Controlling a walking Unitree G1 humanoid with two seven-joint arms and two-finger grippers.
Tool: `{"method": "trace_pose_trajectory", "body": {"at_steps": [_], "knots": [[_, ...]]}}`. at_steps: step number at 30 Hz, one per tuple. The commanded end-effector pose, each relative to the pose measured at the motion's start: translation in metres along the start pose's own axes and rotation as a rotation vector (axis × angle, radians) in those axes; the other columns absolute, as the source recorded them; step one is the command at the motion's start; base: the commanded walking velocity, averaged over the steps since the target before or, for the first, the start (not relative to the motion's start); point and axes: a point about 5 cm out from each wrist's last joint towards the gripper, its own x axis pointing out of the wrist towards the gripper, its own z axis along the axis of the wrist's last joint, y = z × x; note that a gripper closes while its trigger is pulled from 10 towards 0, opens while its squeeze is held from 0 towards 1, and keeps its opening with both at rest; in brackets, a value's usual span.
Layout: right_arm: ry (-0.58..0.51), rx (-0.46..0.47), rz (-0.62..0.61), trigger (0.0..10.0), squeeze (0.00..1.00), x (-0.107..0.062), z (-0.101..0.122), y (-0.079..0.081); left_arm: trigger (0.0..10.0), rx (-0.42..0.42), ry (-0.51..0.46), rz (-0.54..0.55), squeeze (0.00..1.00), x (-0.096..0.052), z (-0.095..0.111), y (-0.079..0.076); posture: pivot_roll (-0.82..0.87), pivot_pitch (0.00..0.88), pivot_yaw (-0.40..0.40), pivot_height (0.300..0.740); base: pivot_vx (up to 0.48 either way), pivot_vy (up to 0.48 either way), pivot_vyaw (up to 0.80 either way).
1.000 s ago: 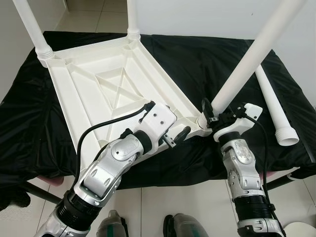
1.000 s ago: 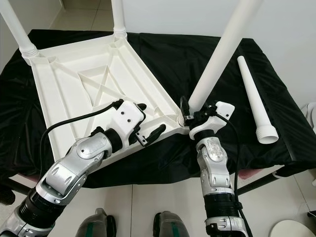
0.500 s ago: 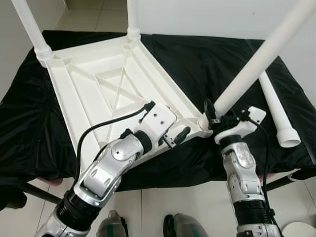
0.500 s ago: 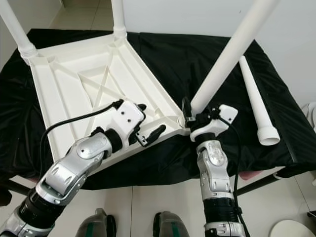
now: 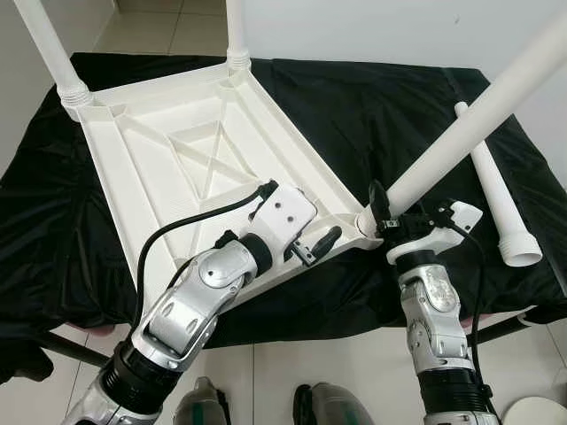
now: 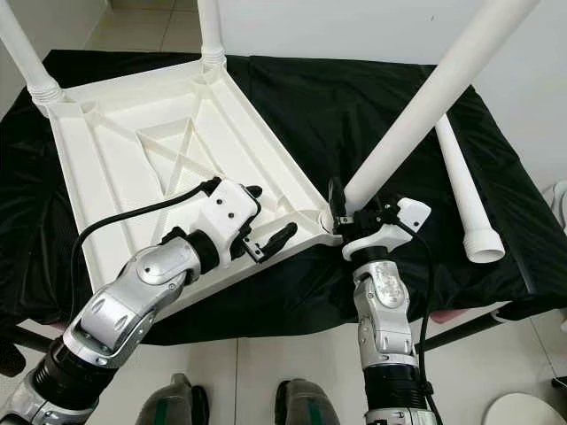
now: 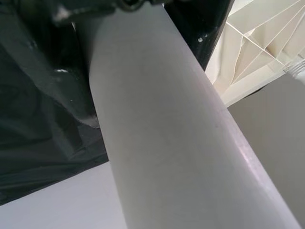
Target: Building children table
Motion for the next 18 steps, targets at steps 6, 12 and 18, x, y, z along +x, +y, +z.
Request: {"method": "trace_pose_trajectory", "body": {"at_steps": [6, 12, 18], "knots": [[0.17, 0.068, -0.085, 10.0, 0.0, -0.011, -0.03, -0.014, 10.0, -0.006, 0.003, -0.06, 0.0, -0.001, 0.001, -0.003, -0.09, 0.075, 0.007, 0.74, 0.0, 0.0, 0.0], [0.263, 0.03, -0.074, 10.0, 0.0, 0.001, -0.032, -0.014, 10.0, -0.002, 0.002, -0.059, 0.0, -0.001, 0.001, -0.003, -0.09, 0.069, 0.006, 0.74, 0.0, 0.0, 0.0], [0.305, 0.019, -0.024, 10.0, 0.0, 0.012, -0.028, -0.011, 10.0, 0.0, -0.001, -0.059, 0.0, -0.001, 0.003, -0.003, -0.09, 0.061, 0.001, 0.74, 0.0, 0.0, 0.0]]}}
